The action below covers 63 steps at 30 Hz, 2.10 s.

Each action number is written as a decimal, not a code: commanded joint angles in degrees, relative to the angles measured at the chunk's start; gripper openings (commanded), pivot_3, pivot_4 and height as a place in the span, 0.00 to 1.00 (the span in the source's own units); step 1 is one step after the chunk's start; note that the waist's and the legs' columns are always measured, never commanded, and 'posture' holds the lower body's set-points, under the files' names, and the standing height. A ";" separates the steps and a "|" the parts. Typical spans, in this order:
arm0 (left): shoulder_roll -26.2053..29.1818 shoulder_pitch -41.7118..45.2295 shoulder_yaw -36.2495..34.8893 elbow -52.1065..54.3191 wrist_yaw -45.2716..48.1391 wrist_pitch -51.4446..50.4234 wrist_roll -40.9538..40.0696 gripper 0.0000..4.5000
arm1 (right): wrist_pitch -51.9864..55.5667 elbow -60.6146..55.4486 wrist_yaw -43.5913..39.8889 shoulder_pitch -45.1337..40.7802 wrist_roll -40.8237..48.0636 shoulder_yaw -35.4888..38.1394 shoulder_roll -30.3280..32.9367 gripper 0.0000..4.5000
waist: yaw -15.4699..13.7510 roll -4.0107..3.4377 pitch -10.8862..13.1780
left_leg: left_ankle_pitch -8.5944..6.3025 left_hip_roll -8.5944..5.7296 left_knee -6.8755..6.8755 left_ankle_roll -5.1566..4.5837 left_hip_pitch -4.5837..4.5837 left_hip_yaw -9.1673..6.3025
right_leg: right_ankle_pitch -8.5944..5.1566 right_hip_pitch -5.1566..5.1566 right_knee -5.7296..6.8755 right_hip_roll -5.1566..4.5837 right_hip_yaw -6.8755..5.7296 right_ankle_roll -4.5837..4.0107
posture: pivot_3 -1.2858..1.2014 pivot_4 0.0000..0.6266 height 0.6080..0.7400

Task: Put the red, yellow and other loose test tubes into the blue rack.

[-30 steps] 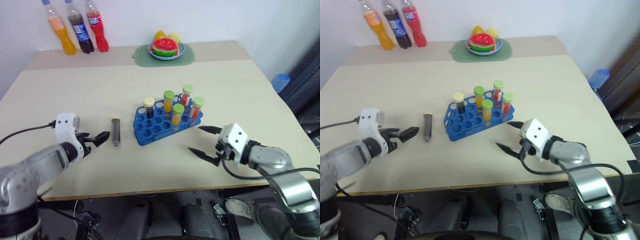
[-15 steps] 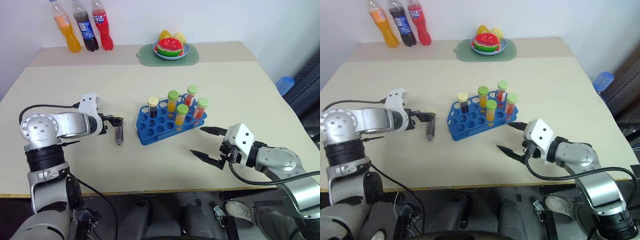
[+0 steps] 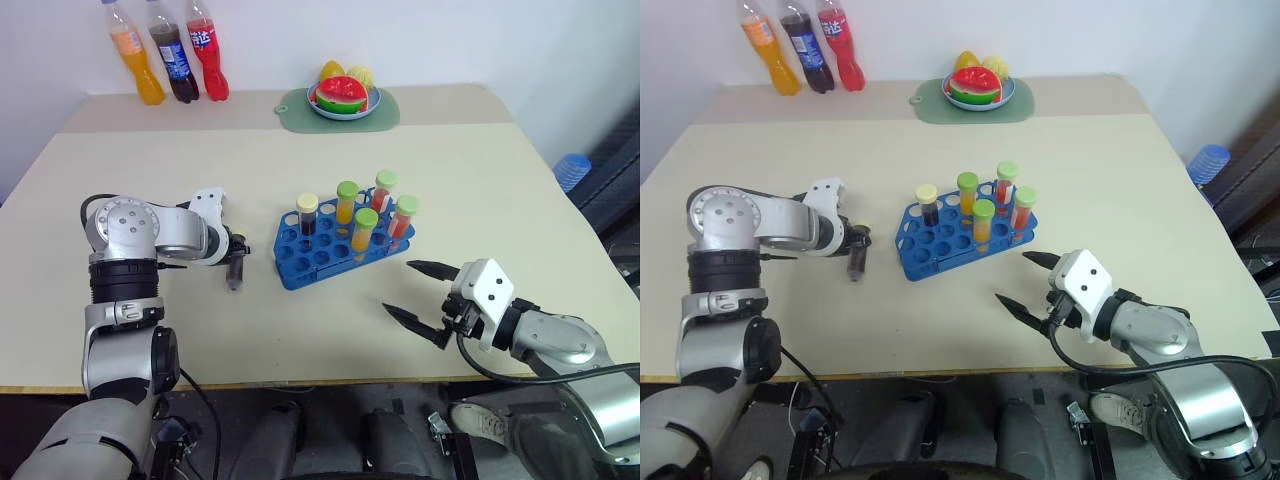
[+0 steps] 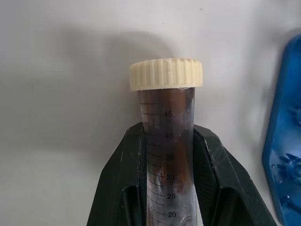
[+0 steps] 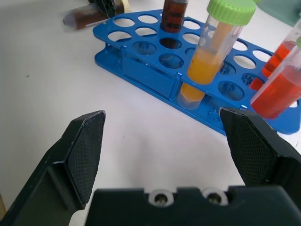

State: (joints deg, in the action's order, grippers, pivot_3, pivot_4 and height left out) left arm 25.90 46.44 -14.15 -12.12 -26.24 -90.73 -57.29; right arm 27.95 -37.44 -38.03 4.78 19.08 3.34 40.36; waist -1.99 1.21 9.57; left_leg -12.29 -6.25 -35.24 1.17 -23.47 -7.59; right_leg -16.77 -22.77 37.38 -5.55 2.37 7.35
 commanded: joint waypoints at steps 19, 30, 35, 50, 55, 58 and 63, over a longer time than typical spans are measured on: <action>1.51 -11.68 11.27 11.76 73.13 45.12 10.95 0.16 | -4.45 -1.90 7.32 1.52 -6.05 -0.65 -5.76 0.95 | 1.36 -0.04 0.01 | -0.14 0.07 0.08 -0.27 -0.03 -0.05 | -0.01 0.07 -0.21 -0.07 -0.03 -0.04 | 0.52 0.24 1.00; -6.23 -11.00 18.33 -0.46 77.15 70.22 29.48 0.16 | -5.35 -2.94 9.54 3.18 -8.13 -0.03 -7.28 0.95 | 1.13 -0.05 0.00 | -0.14 0.04 0.02 -0.29 -0.02 -0.02 | 0.00 0.11 -0.20 -0.02 -0.04 -0.03 | 0.52 0.24 1.00; -8.23 -11.58 19.29 -4.14 77.97 75.60 33.19 0.16 | -5.38 -3.09 9.59 3.39 -8.16 0.21 -7.15 0.95 | 1.24 -0.07 -0.02 | -0.14 0.05 0.01 -0.30 0.04 -0.03 | 0.00 0.15 -0.18 -0.01 -0.05 -0.02 | 0.52 0.24 1.00; -9.29 -14.15 21.43 -6.51 79.54 85.89 39.40 0.16 | -5.06 -2.72 9.01 2.29 -7.97 0.95 -6.69 0.95 | 1.24 -0.19 -0.11 | -0.14 0.03 -0.05 -0.31 0.15 -0.10 | 0.01 0.33 -0.18 0.00 -0.13 -0.01 | 0.52 0.24 1.00; -11.35 -14.21 20.85 -12.43 78.37 95.70 41.87 0.16 | -5.25 -2.15 9.13 2.02 -8.08 0.88 -6.93 0.95 | 1.02 -0.21 -0.15 | -0.14 0.03 -0.10 -0.31 0.18 -0.12 | 0.01 0.42 -0.18 -0.01 -0.15 -0.01 | 0.52 0.24 1.00; -12.56 -14.53 20.26 -14.22 80.06 97.00 40.29 0.40 | -5.28 -1.99 9.17 2.20 -8.08 0.99 -7.00 0.95 | 1.07 -0.23 -0.20 | -0.14 0.03 -0.14 -0.31 0.20 -0.15 | 0.01 0.48 -0.19 -0.01 -0.19 -0.01 | 0.52 0.24 1.00; -15.46 -15.87 19.38 -12.33 79.02 97.95 39.10 0.96 | -4.95 -2.43 8.92 3.01 -7.72 1.86 -6.67 0.95 | 1.13 -0.27 -0.21 | -0.15 0.02 -0.05 -0.34 0.13 -0.15 | -0.01 0.33 -0.18 0.00 -0.18 0.00 | 0.52 0.24 1.00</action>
State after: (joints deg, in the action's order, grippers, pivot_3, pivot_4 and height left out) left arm 11.05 31.20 5.65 -25.47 53.66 7.18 -18.07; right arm 23.71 -37.91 -29.02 7.83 10.94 3.58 33.59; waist -0.86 0.94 9.35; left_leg -12.44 -6.23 -35.28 0.83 -23.34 -7.74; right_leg -16.78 -22.43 37.19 -5.55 2.18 7.35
